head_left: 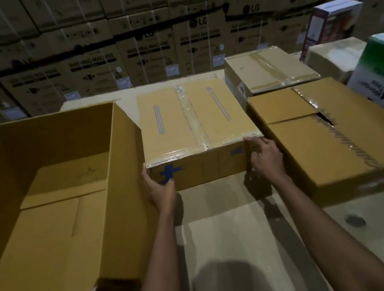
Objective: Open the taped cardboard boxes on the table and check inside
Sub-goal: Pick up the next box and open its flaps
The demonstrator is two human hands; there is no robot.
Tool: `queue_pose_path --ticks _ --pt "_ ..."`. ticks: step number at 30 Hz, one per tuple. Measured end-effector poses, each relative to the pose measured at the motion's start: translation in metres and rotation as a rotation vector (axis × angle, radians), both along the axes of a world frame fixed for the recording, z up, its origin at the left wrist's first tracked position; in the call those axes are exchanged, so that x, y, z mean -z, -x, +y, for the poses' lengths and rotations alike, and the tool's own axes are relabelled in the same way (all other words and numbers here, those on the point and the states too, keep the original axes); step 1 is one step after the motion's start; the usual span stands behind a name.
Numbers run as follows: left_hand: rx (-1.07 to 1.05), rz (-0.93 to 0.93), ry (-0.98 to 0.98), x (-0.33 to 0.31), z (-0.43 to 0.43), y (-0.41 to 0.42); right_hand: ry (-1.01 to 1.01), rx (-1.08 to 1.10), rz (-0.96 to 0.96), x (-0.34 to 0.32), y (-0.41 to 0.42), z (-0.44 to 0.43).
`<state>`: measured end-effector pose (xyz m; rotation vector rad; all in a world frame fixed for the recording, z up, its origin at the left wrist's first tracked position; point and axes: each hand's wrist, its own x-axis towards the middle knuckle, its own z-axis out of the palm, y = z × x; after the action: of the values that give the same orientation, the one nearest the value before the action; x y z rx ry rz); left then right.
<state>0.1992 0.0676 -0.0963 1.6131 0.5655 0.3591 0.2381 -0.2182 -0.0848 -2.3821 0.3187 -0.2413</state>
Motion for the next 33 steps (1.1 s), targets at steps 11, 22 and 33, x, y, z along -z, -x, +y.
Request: queue_pose_path --ticks 11,22,33 --pt "0.064 0.035 -0.073 0.005 -0.014 0.178 -0.026 0.082 -0.092 0.009 0.177 -0.008" --pt "0.077 0.098 -0.151 0.007 -0.027 0.33 -0.009 0.141 -0.11 0.008 0.35 -0.022" --pt "0.084 0.04 -0.105 0.018 -0.045 0.414 -0.135 0.193 -0.173 0.013 0.442 -0.028"
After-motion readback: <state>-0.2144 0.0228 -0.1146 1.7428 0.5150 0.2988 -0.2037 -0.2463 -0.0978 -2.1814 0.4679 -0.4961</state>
